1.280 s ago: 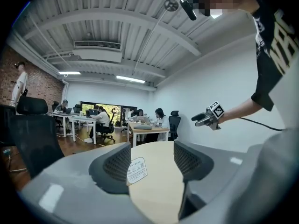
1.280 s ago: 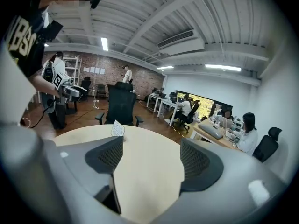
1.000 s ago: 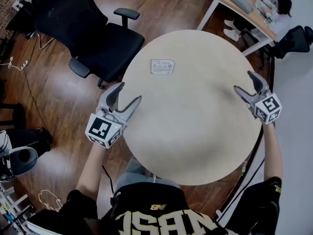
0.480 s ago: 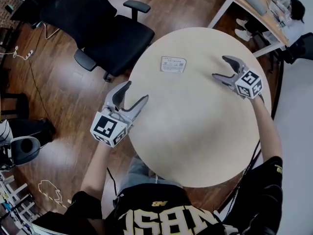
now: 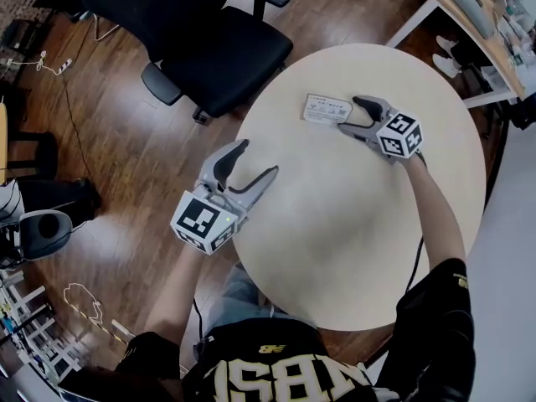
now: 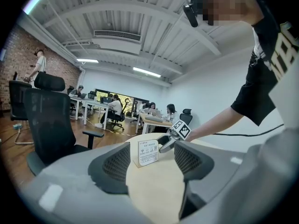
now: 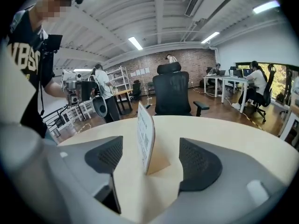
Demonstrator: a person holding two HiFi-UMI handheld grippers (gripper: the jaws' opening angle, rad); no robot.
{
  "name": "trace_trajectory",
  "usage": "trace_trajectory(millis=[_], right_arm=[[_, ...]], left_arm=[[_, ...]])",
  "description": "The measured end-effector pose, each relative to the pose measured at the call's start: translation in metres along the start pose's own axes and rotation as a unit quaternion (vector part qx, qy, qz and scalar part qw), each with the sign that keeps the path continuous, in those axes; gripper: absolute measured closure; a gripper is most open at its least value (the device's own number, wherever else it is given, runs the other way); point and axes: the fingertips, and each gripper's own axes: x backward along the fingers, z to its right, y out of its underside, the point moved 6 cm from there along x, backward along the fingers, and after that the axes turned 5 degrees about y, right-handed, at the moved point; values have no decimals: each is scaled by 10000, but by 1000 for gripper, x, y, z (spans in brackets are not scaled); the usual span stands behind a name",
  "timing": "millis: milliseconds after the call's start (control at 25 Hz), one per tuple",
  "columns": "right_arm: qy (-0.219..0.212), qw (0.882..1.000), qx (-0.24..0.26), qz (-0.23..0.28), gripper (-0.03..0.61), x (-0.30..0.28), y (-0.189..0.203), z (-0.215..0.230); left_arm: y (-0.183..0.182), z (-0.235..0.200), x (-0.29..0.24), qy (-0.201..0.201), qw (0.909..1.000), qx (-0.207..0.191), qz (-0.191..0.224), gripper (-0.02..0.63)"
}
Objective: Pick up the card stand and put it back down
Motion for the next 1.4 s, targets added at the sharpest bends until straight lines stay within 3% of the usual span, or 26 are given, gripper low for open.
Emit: trace_trajectory(millis=[320,480,560,800,960,1120,1320,1400], right_arm=[[-123,9998,-54,147,342,-50,-7,-3],[-154,9997,-34,186,526,-52,-9,-11],[-188,9997,-46,136,551,-52,-10,-18],[-389,9986,-128,342,558,-27,-33,-49],[-678,9959,70,592,558,15,-80,-80],[-678,9944,278,765,558,69,-132,-121],[-146,9906,887,1031,558,158,-209,-152],[77,9890,910,1165,558,187,-227,-171]], left_arm=[[15,-1,-12,52,9998,175,39,318],[19,3,-13,112,9999,112,21,318],[16,4,-13,151,9999,50,17,318],[-3,14,-13,310,9994,-140,52,318],[-27,33,-6,469,9981,-393,118,318],[-53,62,19,491,9971,-571,110,321],[-121,80,34,403,9923,-1014,590,333],[-145,90,50,309,9908,-1086,744,333]])
